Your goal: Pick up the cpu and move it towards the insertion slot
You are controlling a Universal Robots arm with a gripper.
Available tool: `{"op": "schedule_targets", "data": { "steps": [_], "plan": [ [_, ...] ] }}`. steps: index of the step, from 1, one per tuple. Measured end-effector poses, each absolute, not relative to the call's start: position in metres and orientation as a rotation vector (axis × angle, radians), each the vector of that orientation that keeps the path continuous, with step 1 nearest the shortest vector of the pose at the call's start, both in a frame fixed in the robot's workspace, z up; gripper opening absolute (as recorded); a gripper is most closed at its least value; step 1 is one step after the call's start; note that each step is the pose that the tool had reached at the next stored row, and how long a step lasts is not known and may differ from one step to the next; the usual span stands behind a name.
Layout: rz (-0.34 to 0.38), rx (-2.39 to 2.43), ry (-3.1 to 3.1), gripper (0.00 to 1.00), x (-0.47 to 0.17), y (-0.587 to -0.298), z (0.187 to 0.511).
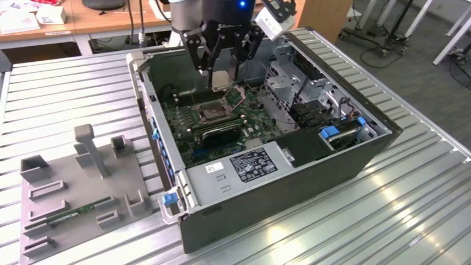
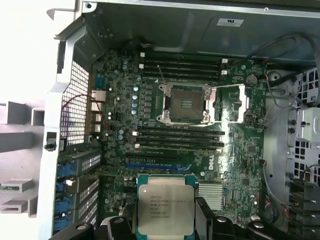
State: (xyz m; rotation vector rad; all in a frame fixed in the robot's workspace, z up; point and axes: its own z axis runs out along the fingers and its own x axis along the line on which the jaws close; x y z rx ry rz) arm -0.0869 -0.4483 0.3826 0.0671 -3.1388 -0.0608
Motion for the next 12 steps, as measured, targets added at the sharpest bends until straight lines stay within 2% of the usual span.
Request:
{"op": "schedule_targets", "data": {
  "steps": [12],
  "plan": [
    [-0.076,0.067,-3.139,0.55,-0.087,-0.437,0.379]
  ]
}}
